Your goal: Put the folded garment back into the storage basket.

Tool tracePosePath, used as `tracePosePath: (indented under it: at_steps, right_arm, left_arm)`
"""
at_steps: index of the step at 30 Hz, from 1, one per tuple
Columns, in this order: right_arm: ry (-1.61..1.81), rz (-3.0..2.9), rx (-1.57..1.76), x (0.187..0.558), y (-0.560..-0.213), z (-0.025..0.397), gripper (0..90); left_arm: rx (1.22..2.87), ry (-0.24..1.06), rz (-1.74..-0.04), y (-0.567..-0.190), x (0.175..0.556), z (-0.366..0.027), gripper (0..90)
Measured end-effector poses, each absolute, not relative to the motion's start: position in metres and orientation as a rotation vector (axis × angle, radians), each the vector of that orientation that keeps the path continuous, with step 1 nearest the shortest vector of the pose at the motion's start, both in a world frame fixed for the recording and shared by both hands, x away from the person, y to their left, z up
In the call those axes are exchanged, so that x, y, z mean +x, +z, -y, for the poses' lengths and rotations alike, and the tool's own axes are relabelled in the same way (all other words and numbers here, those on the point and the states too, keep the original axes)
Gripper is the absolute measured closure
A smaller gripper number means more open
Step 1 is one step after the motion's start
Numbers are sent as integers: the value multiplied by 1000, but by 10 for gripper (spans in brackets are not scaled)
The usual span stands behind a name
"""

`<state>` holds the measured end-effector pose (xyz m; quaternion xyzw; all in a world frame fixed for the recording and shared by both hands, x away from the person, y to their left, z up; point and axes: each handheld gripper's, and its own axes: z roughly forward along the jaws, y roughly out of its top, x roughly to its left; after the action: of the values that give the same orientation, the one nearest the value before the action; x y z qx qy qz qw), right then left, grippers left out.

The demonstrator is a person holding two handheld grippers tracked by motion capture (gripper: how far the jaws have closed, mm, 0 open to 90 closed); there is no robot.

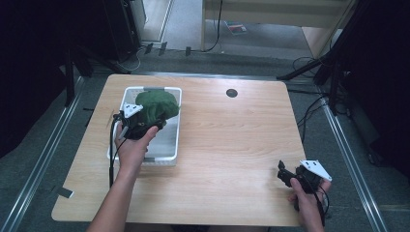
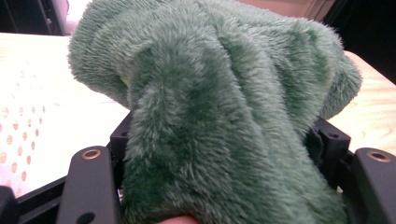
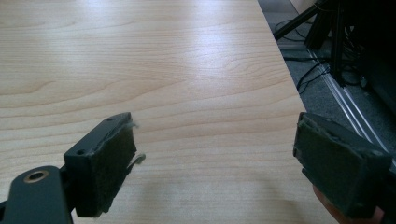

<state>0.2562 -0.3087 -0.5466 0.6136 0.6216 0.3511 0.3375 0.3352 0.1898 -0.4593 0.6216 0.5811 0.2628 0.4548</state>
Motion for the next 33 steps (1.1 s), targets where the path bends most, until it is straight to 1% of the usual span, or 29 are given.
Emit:
tracePosePath:
  at_steps: [8,11,16,19,22,25,29,33]
  right_arm:
    - [917,-1617,1602,256,-547,309,130]
    - [917,-1619,1599,256,-547,309,130]
    - [917,-1618,1599,256,-547,309,130]
    - [918,-1617,1602,256,-547,309,130]
    - [918,-1617,1600,256,-547,309,130]
    - [919,-1617,1601,256,-547,309,131]
    - [919,-1617,1601,256,-547,309,131]
    - [919,-1618,1600,256,-547,309,131]
  left_arm:
    - [1510,655,-1475,-467,354,-203,320]
    - [1512,664,-1516,-472,360,-206,319]
    - [1561,623,-1568,-477,369,-208,310]
    - [1572,576,-1598,-479,373,-207,293]
    - [1630,551,-1640,-481,377,-205,258]
    - [1675,534,-1656,-484,380,-203,247]
    - [1716,524,-1705,-486,383,-201,188]
    - [1733,535,-1691,-485,381,-200,113]
